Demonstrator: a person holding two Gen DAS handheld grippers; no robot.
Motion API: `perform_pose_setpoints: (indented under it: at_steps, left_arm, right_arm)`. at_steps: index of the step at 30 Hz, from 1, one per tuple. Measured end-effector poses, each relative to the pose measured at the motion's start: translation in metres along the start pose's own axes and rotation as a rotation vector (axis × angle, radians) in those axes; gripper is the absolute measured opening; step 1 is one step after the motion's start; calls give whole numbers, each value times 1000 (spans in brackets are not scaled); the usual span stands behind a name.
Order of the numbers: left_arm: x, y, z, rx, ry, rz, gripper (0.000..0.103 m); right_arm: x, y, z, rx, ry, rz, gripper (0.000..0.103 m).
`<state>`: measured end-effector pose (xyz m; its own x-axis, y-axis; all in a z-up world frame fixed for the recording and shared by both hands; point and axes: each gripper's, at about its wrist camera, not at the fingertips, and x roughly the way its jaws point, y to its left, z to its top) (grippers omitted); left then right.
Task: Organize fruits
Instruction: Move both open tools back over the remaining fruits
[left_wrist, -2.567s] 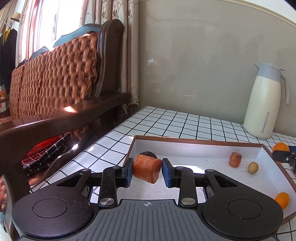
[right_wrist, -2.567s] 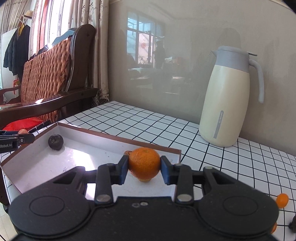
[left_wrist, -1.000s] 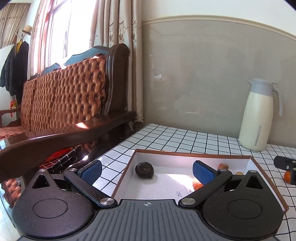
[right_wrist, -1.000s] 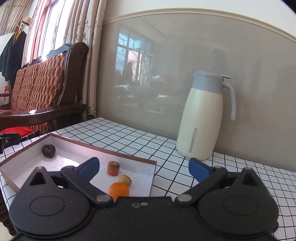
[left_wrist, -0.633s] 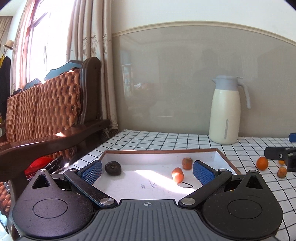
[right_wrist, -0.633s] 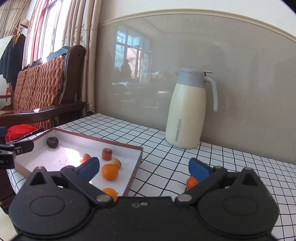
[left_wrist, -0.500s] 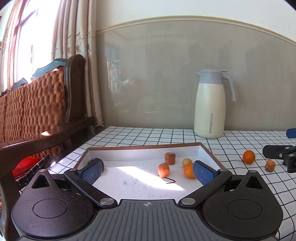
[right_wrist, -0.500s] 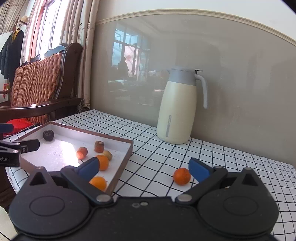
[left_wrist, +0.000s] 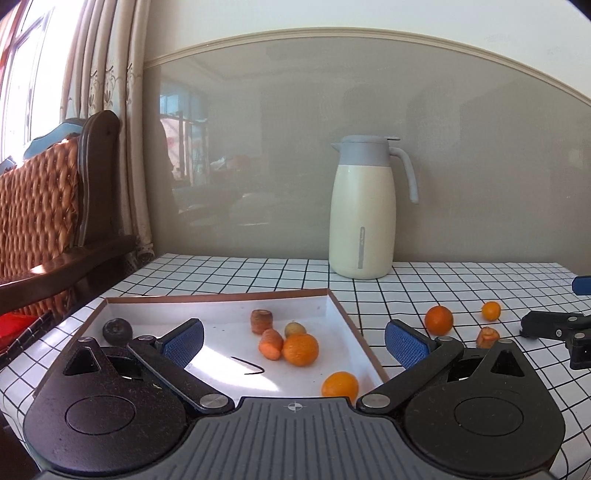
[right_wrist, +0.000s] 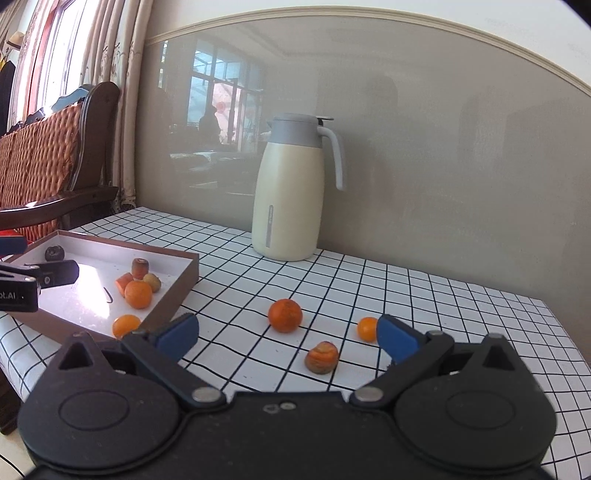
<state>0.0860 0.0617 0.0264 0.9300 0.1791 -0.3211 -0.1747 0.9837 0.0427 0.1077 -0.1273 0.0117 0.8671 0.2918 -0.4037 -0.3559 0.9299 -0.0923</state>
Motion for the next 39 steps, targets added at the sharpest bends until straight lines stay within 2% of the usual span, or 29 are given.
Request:
perform_pose_setpoints:
  at_steps: [11,20,24,29,33,34,35,39]
  left_arm:
    - [-4,-36,1,28,-17,-61,103]
    - [1,-58,-1,19,18,-121,103]
    - [3,-73,-3,57,7,-135,103]
    - [12,-99,-9,88,23,-194,103]
    - [22,-127,-13,130,32,-225,103]
    - [25,-133,-13,145,39,-223,99]
    - [29,-139,-13,157,49,-213,89]
    - [45,-149,-13,162,73,-213,87]
  right_arm:
    - [-12,-29,-10,32,2,-41,97]
    - [-19,-45,-18,54,9,-72,97]
    - [-20,-53,-23,68,23,-87,95]
    - [-18,-67,-33,90,53,-114,95]
    - [-8,-76,-39,101,83,-127,89]
    - [-5,-77,-40,96,89,-131,88]
    - [-2,-78,-41,88,89,-140,87]
    - [12,-85,-44,72,108,-154,87]
